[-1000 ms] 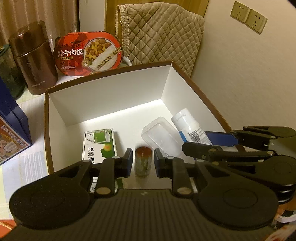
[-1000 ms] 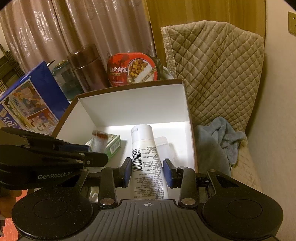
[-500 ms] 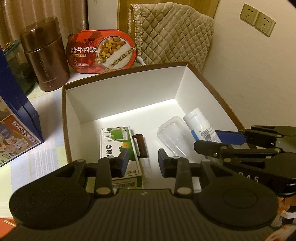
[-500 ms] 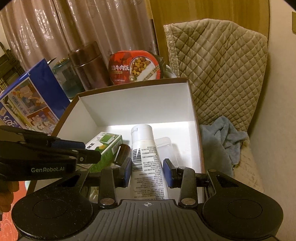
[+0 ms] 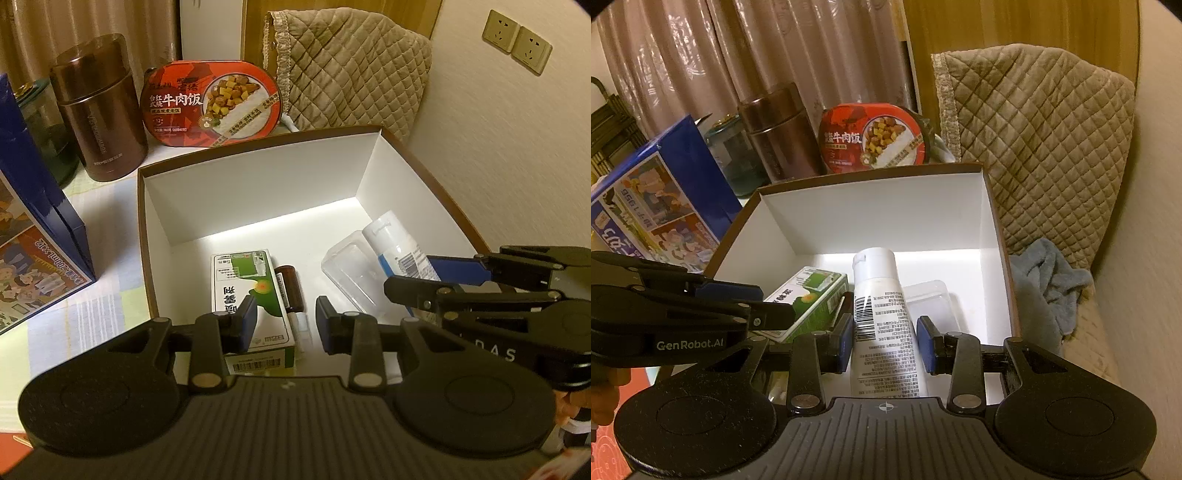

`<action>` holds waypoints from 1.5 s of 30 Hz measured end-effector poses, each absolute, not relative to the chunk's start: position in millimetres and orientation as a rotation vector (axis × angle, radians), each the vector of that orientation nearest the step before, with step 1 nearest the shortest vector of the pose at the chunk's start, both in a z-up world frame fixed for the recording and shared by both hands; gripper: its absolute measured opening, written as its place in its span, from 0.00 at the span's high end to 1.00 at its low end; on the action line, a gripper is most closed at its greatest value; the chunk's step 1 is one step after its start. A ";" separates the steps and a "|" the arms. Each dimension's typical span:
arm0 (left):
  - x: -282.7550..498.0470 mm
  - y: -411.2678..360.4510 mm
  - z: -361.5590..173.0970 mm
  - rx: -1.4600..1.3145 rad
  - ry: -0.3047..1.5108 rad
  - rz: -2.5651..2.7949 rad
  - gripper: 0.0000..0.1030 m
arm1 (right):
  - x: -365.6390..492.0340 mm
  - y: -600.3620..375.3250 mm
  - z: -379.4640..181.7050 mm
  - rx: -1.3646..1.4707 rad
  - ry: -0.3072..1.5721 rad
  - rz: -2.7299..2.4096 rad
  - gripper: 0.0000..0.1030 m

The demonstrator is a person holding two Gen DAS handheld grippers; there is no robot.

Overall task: Organize rigid objects
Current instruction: 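Lower both items into the box and open both tools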

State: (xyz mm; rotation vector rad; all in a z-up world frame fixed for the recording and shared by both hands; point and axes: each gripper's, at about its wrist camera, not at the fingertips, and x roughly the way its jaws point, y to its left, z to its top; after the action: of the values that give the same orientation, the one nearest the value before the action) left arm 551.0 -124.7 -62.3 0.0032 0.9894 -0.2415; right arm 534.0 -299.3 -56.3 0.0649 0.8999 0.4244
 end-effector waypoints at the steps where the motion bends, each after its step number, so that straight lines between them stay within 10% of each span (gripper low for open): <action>1: 550.8 -124.0 -62.1 0.004 0.989 -0.241 0.72 | 534.7 -299.0 -56.6 0.064 0.900 0.424 0.68; 45: 529.1 -116.5 -54.6 -0.002 0.979 -0.231 0.66 | 517.1 -302.1 -48.4 0.079 0.882 0.427 0.61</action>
State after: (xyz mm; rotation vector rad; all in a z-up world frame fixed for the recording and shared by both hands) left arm 529.1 -116.5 -54.6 -0.0021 0.9787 -0.2311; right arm 517.1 -302.1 -48.4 0.0791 0.8824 0.4267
